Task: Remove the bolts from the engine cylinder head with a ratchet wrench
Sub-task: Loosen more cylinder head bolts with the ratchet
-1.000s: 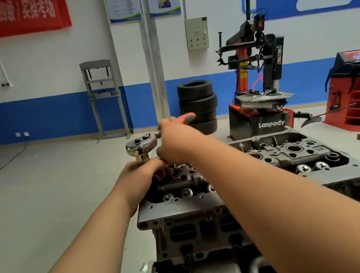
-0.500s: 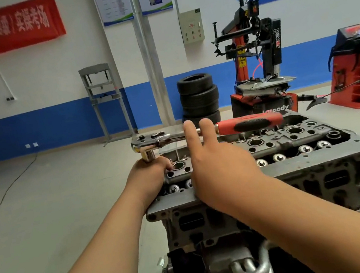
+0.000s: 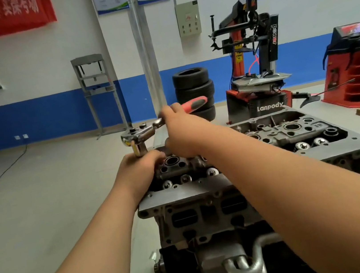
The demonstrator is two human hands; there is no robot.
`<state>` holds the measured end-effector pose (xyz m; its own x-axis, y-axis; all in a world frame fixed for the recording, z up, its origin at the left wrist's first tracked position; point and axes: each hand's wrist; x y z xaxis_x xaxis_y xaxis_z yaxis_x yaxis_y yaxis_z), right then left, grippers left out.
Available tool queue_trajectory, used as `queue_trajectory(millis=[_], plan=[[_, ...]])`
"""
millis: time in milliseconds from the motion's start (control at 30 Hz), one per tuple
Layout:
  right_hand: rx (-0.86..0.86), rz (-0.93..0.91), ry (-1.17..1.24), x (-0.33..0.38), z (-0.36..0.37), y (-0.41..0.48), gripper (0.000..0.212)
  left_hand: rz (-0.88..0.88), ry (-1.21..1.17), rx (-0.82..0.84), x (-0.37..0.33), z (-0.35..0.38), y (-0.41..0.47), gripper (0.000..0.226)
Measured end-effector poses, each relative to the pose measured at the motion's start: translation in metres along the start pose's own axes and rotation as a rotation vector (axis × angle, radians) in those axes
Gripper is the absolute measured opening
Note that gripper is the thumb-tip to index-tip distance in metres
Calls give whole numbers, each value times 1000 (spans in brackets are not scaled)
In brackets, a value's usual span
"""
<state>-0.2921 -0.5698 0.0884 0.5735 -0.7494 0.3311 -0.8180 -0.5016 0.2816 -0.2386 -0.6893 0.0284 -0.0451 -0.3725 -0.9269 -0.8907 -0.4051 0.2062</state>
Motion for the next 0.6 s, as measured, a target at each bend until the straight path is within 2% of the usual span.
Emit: queue_trajectory(millis=[100, 200, 333, 467, 600], plan=[[111, -6, 100, 19, 8, 27, 53, -21, -5, -26, 1, 0, 2, 30], [137, 15, 162, 21, 10, 29, 58, -40, 74, -50, 1, 1, 5, 29], [-6, 37, 11, 7, 11, 3, 63, -23, 135, -55, -2, 3, 4, 29], [-162, 86, -159, -5, 10, -46, 83, 1, 141, -24, -4, 4, 0, 31], [-234, -53, -159, 0, 8, -111, 91, 39, 289, -13, -7, 6, -1, 32]])
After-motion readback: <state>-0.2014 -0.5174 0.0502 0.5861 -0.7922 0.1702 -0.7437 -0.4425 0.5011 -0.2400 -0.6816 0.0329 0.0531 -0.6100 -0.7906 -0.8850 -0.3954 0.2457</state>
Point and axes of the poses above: each hand's wrist, its own y-axis towards the middle knuckle, its own z-axis out of the palm, x = y × z, and after that the axes turned 3 degrees about z, right-handed
